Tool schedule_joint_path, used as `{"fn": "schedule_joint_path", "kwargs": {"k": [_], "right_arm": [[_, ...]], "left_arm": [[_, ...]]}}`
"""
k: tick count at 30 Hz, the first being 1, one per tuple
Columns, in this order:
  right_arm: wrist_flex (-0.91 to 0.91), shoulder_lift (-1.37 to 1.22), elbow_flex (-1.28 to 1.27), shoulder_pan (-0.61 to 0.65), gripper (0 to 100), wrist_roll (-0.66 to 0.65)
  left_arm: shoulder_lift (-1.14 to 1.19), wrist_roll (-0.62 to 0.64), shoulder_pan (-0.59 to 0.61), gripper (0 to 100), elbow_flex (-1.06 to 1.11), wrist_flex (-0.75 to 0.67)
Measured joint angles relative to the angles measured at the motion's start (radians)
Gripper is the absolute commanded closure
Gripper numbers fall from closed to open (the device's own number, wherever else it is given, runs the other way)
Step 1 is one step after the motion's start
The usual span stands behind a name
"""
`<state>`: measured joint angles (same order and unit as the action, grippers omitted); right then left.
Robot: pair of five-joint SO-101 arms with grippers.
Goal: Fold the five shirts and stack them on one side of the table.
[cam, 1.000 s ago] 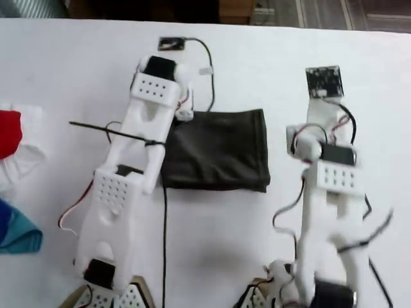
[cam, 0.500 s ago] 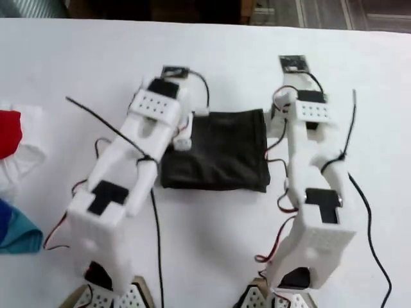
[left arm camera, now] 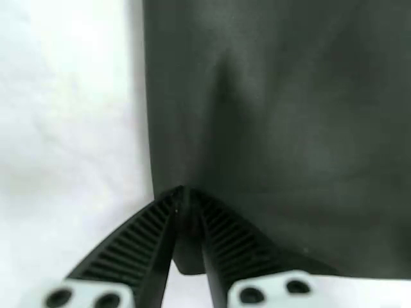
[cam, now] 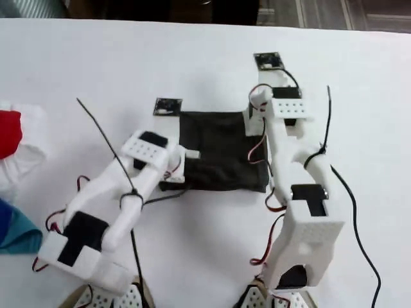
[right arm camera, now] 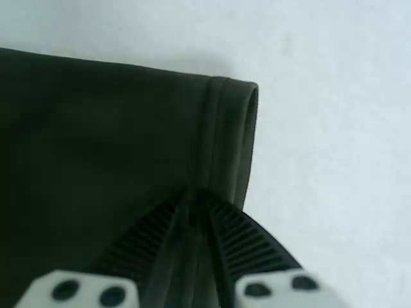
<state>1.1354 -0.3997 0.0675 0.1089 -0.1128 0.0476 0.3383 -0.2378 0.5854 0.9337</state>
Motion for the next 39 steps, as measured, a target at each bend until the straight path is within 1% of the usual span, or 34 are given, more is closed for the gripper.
{"fn": "schedule_joint_path", "kwargs": {"k": [4, 12, 15, 18, 22, 26, 29, 33, 36, 39], "right_arm": [[-0.008, -0.064, 0.000, -0.009, 97.8, 0.000], [-0.015, -0.120, 0.005, -0.107, 97.8, -0.003], [-0.014, -0.120, 0.005, -0.107, 97.8, -0.051], [-0.014, -0.071, 0.002, -0.094, 97.8, -0.074], [-0.012, 0.086, 0.002, -0.092, 97.8, -0.077], [0.066, 0.226, -0.011, -0.089, 97.8, -0.077], [0.121, 0.261, -0.077, -0.087, 97.8, -0.078], [0.110, 0.270, -0.229, -0.084, 97.8, -0.086], [0.025, 0.273, -0.376, -0.084, 97.8, -0.086], [-0.097, 0.311, -0.549, -0.084, 97.8, -0.086]], "left_arm": [[-0.009, -0.048, 0.000, 97, 0.032, -0.003], [-0.011, -0.055, 0.000, 97, 0.048, -0.026], [-0.011, -0.055, 0.000, 97, 0.051, -0.038], [-0.014, -0.055, 0.000, 97, 0.055, -0.048], [-0.028, -0.054, 0.000, 97, 0.046, -0.048], [-0.075, -0.054, 0.000, 97, 0.025, -0.020], [-0.153, -0.054, 0.002, 97, -0.008, 0.015], [-0.247, -0.054, 0.005, 97, -0.043, 0.031], [-0.265, -0.054, 0.049, 97, -0.068, 0.023], [-0.256, -0.018, 0.115, 97, -0.080, -0.035]]}}
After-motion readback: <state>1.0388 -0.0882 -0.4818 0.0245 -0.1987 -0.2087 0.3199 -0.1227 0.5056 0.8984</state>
